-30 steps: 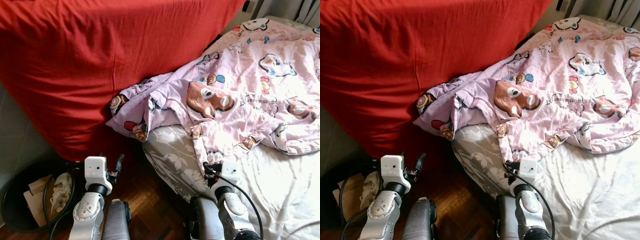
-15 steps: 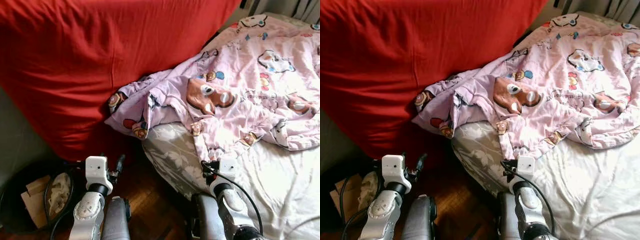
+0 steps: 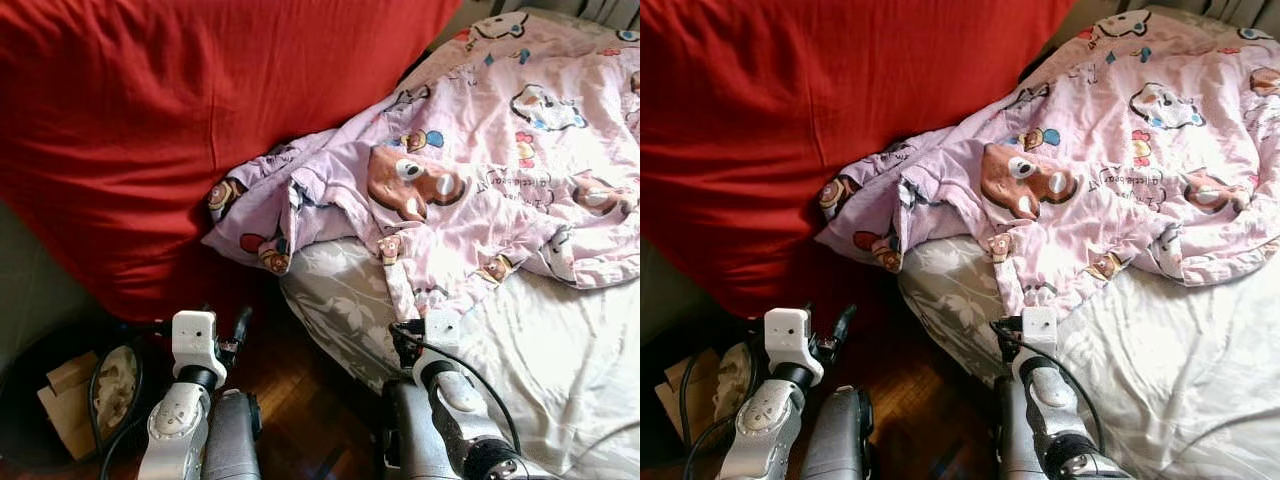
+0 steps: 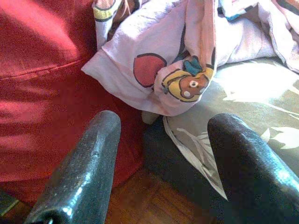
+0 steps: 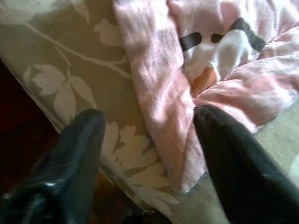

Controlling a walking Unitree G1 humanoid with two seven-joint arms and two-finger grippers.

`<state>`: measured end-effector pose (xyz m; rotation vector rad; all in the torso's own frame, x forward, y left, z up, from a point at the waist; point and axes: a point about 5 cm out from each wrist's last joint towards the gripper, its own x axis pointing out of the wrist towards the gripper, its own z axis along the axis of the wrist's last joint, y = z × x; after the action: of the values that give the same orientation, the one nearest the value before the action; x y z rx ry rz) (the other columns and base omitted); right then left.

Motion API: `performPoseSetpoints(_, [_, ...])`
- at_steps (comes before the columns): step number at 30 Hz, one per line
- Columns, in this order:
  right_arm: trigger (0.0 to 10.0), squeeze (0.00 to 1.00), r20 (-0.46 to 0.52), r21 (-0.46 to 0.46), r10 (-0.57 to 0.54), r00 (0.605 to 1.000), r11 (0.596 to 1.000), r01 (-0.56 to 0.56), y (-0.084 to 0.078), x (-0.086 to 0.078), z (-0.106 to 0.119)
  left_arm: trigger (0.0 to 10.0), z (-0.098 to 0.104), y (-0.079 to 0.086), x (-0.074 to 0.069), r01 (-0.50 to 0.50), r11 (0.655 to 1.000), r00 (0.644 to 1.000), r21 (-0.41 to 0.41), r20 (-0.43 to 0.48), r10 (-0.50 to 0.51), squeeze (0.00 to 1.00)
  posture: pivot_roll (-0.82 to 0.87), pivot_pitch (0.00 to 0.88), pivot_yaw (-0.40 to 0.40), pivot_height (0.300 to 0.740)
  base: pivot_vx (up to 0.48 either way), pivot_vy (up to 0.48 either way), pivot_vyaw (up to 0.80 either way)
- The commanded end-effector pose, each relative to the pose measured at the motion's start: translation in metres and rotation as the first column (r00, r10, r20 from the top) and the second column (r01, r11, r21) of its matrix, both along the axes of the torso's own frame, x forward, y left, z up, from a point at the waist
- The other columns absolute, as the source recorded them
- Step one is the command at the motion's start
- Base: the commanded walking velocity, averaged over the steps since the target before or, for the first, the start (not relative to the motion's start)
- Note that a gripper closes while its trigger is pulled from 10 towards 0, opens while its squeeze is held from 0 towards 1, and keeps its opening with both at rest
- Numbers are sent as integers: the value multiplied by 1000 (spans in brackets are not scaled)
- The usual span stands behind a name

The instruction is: Clean up the room

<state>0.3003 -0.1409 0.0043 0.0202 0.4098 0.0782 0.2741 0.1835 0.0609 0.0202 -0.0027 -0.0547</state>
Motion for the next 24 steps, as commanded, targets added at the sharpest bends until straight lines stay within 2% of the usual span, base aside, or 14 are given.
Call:
performPoseSetpoints(1, [10000,1000,-49,-36,11,999,999,-12,0,-6,-8,10000,-5,2,-6,4,1000,1000,3,-25,-4,0,138,245,16,576,0,0,0])
performPoseSetpoints(8, [10000,1000,-33,-72,-33,999,997,30,-4,-1,-3,10000,-2,4,-11,1,1000,1000,5,-19,-1,0,152,268,20,576,0,0,0])
performPoseSetpoints(11, [10000,1000,-12,-122,-34,999,992,33,-6,4,2,10000,-1,4,-13,0,1000,1000,6,-23,0,0,158,282,21,576,0,0,0])
performPoseSetpoints(12, [10000,831,-14,-154,-21,1000,988,18,-6,5,2,10000,-2,4,-14,2,1000,1000,6,-28,-2,0,160,293,22,576,0,0,0])
performPoseSetpoints(14, [10000,831,-17,-181,-10,1000,983,6,-6,5,3,10000,-2,4,-15,3,1000,999,6,-32,-3,0,160,293,22,576,0,0,0])
performPoseSetpoints(15, [10000,0,-18,-182,0,1000,983,-3,-6,5,2,10000,-2,3,-17,3,1000,999,6,-32,-3,0,166,304,20,576,0,0,0])
performPoseSetpoints(20, [10000,0,-12,-185,-1,1000,983,-1,-6,7,4,10000,-1,3,-23,1,1000,999,3,-35,-1,0,177,325,21,576,0,0,0])
performPoseSetpoints(24, [10000,0,-11,-156,-107,994,982,104,-13,7,4,10000,-2,5,-29,-6,1000,999,7,-49,6,0,186,345,26,576,0,0,0])
